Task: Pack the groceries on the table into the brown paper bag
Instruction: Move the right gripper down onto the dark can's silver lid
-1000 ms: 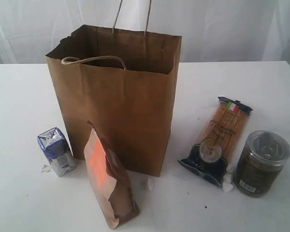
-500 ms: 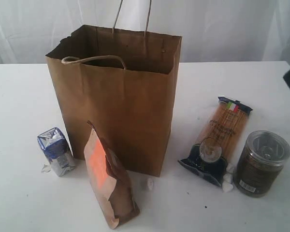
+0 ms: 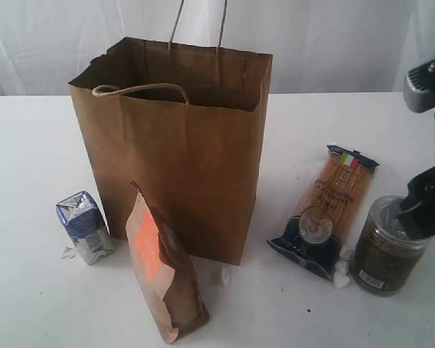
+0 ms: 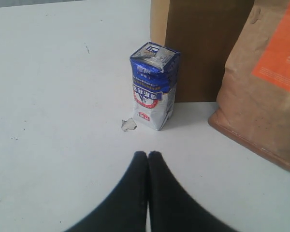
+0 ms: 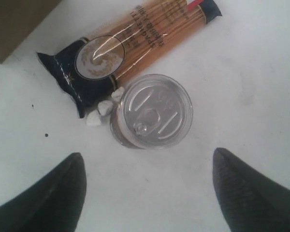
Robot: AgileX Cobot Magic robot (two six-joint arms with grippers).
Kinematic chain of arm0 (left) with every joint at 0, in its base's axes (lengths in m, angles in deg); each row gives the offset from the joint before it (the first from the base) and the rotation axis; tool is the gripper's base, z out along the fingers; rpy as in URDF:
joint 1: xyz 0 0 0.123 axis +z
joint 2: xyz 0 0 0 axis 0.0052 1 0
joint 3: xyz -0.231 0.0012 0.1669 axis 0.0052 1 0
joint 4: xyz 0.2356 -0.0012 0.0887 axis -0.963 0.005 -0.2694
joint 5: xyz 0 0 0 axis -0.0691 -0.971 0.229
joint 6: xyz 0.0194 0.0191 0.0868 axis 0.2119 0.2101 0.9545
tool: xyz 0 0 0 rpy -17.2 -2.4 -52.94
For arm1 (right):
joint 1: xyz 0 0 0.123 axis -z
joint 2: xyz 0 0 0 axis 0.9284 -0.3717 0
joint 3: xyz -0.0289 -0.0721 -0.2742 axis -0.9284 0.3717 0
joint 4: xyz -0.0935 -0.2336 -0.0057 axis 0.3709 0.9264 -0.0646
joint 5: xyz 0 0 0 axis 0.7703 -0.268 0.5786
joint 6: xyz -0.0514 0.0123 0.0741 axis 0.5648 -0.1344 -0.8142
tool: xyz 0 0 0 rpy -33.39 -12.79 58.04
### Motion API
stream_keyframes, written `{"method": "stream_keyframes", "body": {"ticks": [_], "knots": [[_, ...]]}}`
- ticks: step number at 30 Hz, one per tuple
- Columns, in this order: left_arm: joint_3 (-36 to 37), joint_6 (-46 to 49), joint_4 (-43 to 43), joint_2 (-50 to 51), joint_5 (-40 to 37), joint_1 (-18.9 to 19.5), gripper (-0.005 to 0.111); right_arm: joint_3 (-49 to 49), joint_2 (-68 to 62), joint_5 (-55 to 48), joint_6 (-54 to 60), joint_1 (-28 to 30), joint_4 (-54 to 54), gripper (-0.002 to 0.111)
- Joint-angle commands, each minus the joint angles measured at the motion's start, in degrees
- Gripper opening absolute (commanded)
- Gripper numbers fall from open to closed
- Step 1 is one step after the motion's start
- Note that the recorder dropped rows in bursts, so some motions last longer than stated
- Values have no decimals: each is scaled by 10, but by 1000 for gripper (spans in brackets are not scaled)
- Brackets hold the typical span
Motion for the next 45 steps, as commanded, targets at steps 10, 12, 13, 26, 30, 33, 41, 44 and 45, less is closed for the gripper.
{"method": "stream_keyframes", "body": {"ticks": [10, 12, 13, 26, 30, 33, 41, 44, 45], "knots": [[2, -5, -2, -3, -3, -1, 1, 54, 4, 74, -110, 1, 55, 68], [2, -5, -2, -3, -3, -1, 1, 54, 4, 75, -101, 1, 59, 68], [2, -5, -2, -3, -3, -1, 1, 55, 4, 80, -100, 1, 59, 68], [2, -5, -2, -3, -3, -1, 1, 71, -69, 141, 27, 181, -107, 68], [2, -5, -2, -3, -3, -1, 1, 52, -130, 152, 83, 184, -145, 68], [2, -5, -2, -3, -3, -1, 1, 33, -158, 168, 99, 184, -145, 70], [2, -5, -2, -3, -3, -1, 1, 13, -205, 162, 150, 184, -145, 82], [2, -5, -2, -3, -3, -1, 1, 13, -228, 171, 152, 184, -145, 82], [2, -5, -2, -3, -3, -1, 1, 13, -240, 171, 152, 184, -145, 82]]}}
